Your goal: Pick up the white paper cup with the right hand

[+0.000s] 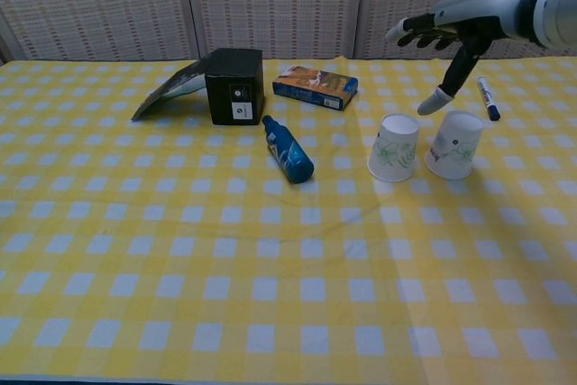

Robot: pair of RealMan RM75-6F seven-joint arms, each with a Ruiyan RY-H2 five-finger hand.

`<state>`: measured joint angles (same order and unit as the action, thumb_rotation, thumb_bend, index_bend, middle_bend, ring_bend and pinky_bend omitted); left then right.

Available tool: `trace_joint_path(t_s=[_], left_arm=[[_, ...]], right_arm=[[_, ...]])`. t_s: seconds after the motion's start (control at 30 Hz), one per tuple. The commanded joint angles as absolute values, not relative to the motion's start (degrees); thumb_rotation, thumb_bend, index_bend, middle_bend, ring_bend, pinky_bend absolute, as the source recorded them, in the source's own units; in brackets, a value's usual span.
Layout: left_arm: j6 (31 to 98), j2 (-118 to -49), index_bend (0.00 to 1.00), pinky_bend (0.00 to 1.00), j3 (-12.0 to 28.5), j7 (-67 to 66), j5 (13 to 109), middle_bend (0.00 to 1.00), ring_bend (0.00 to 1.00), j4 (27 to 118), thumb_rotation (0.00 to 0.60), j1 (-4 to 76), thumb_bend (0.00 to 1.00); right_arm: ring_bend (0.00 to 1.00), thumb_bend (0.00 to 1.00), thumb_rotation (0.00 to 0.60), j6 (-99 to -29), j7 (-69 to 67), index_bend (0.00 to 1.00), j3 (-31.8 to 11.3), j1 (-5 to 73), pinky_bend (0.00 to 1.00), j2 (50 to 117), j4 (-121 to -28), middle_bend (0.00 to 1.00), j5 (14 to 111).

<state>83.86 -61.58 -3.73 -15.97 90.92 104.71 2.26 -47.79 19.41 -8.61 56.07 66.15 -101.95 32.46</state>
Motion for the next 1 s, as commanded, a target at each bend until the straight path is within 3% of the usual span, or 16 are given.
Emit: trace_joint_path(t_s=[0.03,0.23,0.43,0.63,1.0], left_arm=[[83.1,-61.7,0.00,0.23,-3.3,-16.6,89.7,0.00,0.00,104.8,0.600,2.6,0.32],[82.0,-62.5,0.00,0.23,-2.4,-17.6,88.9,0.00,0.00,104.4,0.600,3.5,0.32],[81.4,-63.2,0.00,0.23,-2.0,-16.2,89.6,0.00,0.00,102.7,0.600,4.5,0.32],[82.4,-63.5,0.00,0.23,-1.3,-16.0,88.9,0.00,0.00,101.7,0.600,4.3,0.32],[82.3,-64.1,0.00,0.23,-1.7,-17.1,88.6,0.00,0.00,101.1,0.600,4.2,0.32]], right_arm=[[0.00,0.11,0.600,-63.2,10.8,0.00,-2.8,39.1,0.00,56.0,-114.5,0.00,58.9],[0.00,0.11,0.600,-80.3,-1.0,0.00,6.9,22.4,0.00,56.5,-104.8,0.00,81.7],[0.00,0.13,0.600,-86.7,-9.9,0.00,9.5,14.3,0.00,60.7,-92.1,0.00,86.7],[0.00,0.13,0.600,-89.0,-11.5,0.00,9.4,10.3,0.00,64.3,-85.2,0.00,88.7],[0.00,0.13,0.600,-87.7,-8.8,0.00,7.4,8.9,0.00,64.8,-85.5,0.00,89.9]])
